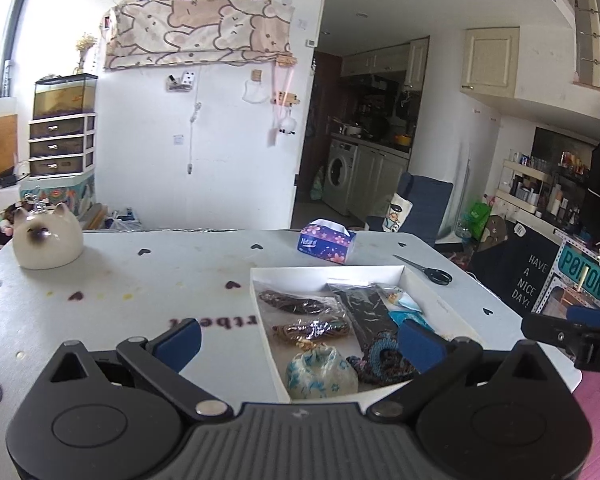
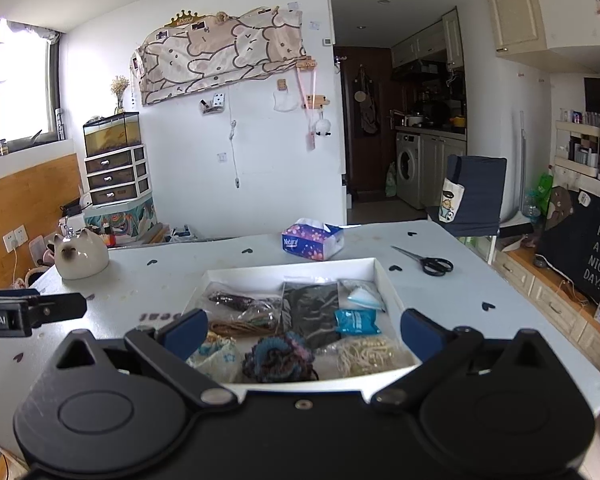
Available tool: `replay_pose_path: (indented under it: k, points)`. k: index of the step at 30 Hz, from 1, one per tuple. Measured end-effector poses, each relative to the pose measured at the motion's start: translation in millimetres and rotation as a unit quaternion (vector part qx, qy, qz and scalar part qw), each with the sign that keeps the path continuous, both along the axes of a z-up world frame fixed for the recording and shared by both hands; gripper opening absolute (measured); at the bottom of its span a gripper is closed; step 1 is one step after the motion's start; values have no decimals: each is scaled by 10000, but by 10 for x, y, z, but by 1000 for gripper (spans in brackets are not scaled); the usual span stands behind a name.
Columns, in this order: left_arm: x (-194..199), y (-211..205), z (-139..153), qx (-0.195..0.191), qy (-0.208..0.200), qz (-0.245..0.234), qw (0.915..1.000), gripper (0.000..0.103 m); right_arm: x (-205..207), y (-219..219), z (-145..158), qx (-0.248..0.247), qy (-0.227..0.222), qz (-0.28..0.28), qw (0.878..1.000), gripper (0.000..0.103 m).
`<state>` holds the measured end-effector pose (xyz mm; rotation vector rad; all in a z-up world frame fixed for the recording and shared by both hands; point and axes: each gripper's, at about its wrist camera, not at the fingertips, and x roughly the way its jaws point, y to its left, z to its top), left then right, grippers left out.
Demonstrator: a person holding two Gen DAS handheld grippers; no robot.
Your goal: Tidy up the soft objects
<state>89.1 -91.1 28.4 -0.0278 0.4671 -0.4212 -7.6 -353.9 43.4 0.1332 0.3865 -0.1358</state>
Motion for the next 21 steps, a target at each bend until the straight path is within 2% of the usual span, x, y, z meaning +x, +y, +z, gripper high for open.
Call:
replay_pose_path:
  k: [14,21]
  points:
    - [-512,96,-156,209,-219,274,9992,103,-455,249,-120,-331,-319,37,9989,103]
    - [-631,160,-179,262,-246,377,9986,103,-562,284,-158,-298,-370,31,9989,103]
